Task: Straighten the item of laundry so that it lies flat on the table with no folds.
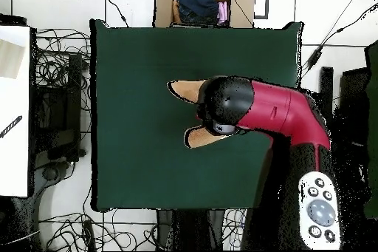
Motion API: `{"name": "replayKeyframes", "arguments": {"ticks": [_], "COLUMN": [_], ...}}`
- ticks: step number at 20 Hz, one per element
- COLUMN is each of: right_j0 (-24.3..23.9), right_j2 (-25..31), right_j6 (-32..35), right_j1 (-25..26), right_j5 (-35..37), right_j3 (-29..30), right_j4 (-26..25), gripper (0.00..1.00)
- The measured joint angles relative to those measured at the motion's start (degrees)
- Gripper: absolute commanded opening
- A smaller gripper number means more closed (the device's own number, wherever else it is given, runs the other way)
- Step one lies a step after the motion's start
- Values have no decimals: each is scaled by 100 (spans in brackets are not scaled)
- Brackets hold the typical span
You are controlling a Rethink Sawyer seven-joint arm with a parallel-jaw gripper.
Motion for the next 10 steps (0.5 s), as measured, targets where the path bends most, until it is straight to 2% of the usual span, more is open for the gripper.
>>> {"name": "replayKeyframes", "arguments": {"ticks": [10], "right_j0": [-169], "right_j2": [216], "right_j6": [0], "right_j1": [-11], "right_j5": [84], "right_j3": [-32], "right_j4": [-130], "gripper": [0]}}
